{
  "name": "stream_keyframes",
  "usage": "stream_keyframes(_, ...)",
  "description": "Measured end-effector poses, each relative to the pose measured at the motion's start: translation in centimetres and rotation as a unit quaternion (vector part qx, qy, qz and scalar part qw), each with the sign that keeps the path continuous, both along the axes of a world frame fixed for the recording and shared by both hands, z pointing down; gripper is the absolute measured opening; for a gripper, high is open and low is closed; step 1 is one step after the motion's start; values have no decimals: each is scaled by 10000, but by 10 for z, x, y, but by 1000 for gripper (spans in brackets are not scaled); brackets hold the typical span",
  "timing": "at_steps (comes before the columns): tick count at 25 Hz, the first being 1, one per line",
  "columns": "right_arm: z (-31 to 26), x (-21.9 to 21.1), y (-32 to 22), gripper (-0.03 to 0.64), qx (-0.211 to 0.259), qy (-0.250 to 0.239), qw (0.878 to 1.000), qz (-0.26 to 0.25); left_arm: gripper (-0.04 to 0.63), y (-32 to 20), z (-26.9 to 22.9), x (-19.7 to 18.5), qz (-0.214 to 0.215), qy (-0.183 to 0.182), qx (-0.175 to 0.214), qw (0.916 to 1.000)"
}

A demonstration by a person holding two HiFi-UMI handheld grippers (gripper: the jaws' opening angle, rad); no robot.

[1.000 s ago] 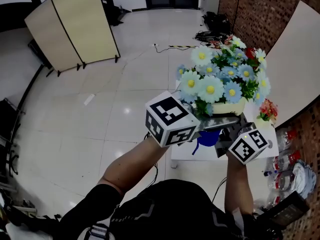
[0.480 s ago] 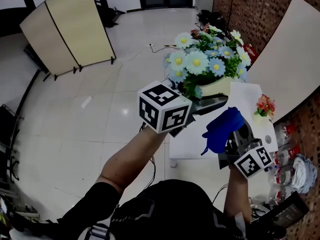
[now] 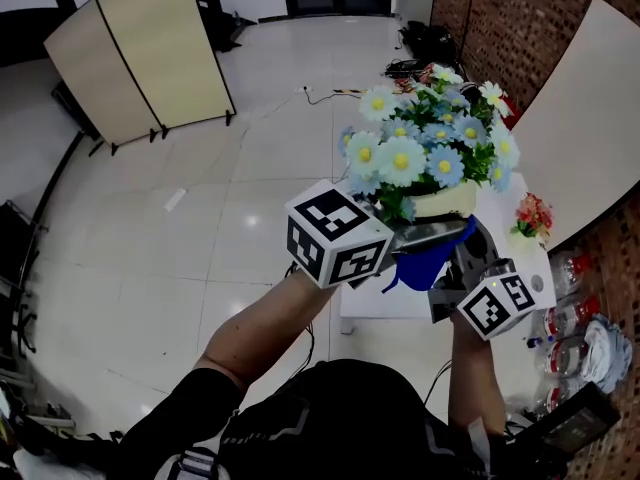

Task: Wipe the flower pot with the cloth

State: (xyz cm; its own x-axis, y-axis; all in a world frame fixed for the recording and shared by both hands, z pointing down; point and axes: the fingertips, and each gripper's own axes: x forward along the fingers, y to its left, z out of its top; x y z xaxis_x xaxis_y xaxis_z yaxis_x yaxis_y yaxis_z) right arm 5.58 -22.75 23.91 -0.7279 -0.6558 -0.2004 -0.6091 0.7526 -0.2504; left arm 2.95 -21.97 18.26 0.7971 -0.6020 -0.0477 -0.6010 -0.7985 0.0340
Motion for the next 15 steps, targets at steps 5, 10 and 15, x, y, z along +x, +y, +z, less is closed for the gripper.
stream_keyframes(5, -10, -18, -24, 63, -268, -87, 9996, 49, 565, 18, -14, 4, 250, 0, 13, 9997)
stream_keyframes(10, 5, -21, -30, 63, -549, -234, 9982, 67, 565, 12, -8, -7, 35, -202, -23, 9998)
stream_keyframes(15, -5, 41, -29, 63, -339, -419, 9975, 454, 565, 2, 3, -9, -211, -280, -140, 9993)
